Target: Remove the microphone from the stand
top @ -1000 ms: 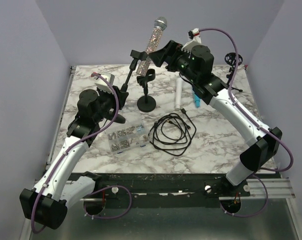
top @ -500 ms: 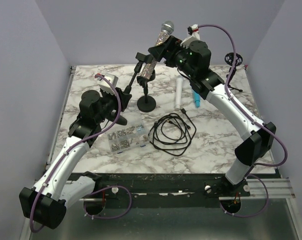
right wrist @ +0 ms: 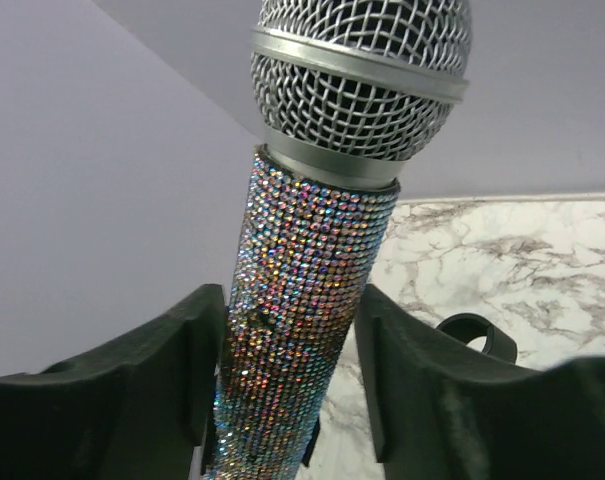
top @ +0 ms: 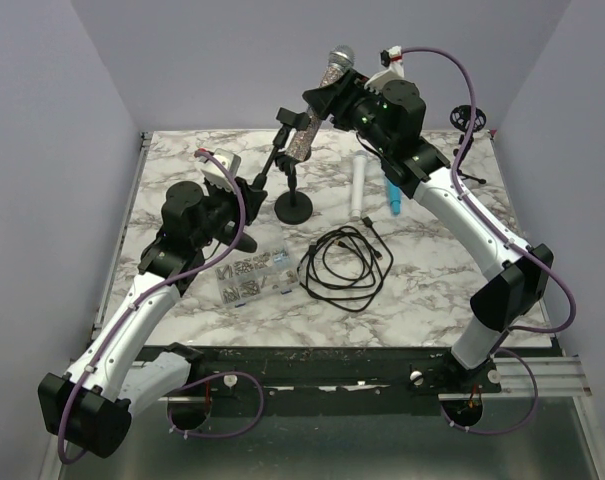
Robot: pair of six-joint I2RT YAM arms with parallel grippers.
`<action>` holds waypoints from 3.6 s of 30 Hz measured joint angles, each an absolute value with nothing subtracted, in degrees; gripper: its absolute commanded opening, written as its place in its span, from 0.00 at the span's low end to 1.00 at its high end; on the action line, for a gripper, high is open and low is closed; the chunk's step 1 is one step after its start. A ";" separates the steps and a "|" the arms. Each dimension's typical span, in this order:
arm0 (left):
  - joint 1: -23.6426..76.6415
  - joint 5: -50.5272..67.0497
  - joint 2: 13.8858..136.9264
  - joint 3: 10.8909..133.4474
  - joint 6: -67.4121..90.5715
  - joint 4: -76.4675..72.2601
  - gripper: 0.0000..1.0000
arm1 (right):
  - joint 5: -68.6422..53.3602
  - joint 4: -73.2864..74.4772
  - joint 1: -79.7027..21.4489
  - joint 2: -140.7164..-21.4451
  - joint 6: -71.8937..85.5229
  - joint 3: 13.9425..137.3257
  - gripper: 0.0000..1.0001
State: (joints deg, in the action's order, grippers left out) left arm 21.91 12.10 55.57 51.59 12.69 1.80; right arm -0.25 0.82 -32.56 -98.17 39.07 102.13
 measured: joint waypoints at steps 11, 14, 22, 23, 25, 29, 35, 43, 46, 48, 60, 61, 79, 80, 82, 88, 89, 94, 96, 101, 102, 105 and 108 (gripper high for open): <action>22.33 12.49 55.57 51.64 12.43 1.74 0.71 | -5.21 -6.07 -31.16 -97.95 41.56 99.11 0.01; 22.37 13.30 55.57 52.40 13.45 1.30 0.87 | -6.79 -7.27 -30.35 -97.82 41.47 96.42 0.01; 22.37 16.19 55.55 53.06 14.68 0.95 0.93 | -9.72 -7.46 -27.75 -97.69 36.60 93.14 0.01; 22.37 16.38 55.51 53.06 14.68 1.02 0.94 | -10.13 -7.64 -27.51 -97.43 36.16 93.01 0.01; 22.37 17.19 55.40 53.52 14.70 2.07 0.94 | -11.25 -7.77 -27.42 -96.27 35.11 92.47 0.01; 22.17 19.86 55.40 55.66 15.14 3.36 0.94 | -13.37 -7.84 -27.55 -93.01 31.05 91.83 0.01; 20.67 25.91 55.29 59.51 17.67 4.21 0.95 | -16.93 -7.38 -27.68 -88.55 22.13 91.77 0.01; 15.16 36.91 56.05 61.93 24.99 1.41 0.94 | -23.09 -4.01 -27.66 -85.91 10.85 91.64 0.01; 14.61 40.47 58.33 62.76 27.40 -0.54 0.93 | -22.11 -2.57 -27.70 -83.85 6.98 89.52 0.01; 15.51 42.41 60.80 64.27 28.14 -1.37 0.93 | -20.43 -0.84 -27.70 -81.76 4.05 87.22 0.01; 28.75 45.21 76.07 70.11 25.96 -15.14 0.93 | -1.63 10.22 -27.64 -61.06 -0.10 70.35 0.01; 29.76 45.21 77.21 70.91 25.23 -15.64 0.93 | -0.54 11.38 -27.64 -58.85 -0.10 69.38 0.01; 41.17 50.39 94.96 84.75 14.41 -14.44 0.93 | 20.25 22.17 -27.64 -31.97 0.36 54.35 0.01; 41.32 51.03 96.49 86.52 13.08 -12.88 0.93 | 20.38 22.31 -27.64 -31.44 0.56 53.30 0.01; 41.41 52.21 100.05 90.78 10.90 -9.52 0.93 | 20.38 21.26 -27.64 -30.04 0.93 51.62 0.02; 41.50 56.49 103.59 93.38 8.27 -6.72 0.93 | 18.63 18.94 -27.64 -22.76 0.67 46.57 0.03; 41.63 57.23 103.79 93.45 8.19 -6.74 0.93 | 18.06 18.28 -27.64 -21.61 0.47 45.63 0.02; 42.68 62.61 106.76 97.01 8.99 -9.08 0.93 | 15.09 16.16 -27.64 -16.99 -0.16 42.35 0.01; 43.44 64.62 108.31 98.30 10.61 -11.62 0.93 | 14.00 15.94 -27.64 -15.38 -0.34 41.50 0.01; 46.26 68.36 113.56 102.54 14.92 -18.00 0.93 | 12.38 15.94 -27.64 -12.80 -0.58 40.32 0.01; 46.76 68.79 114.93 103.77 15.64 -18.55 0.93 | 12.27 15.94 -27.64 -12.60 -0.56 40.21 0.01; 47.88 69.84 118.83 107.50 18.11 -20.84 0.93 | 11.68 16.12 -27.64 -12.58 -0.56 40.16 0.01; 48.64 71.09 121.99 110.41 20.97 -23.49 0.93 | 10.92 16.25 -27.64 -12.60 -0.51 40.16 0.01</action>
State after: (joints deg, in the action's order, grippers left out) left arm 48.64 71.09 121.99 110.41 20.97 -23.49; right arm 10.92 16.25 -27.64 -12.60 -0.51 40.16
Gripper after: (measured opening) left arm 0.933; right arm 0.475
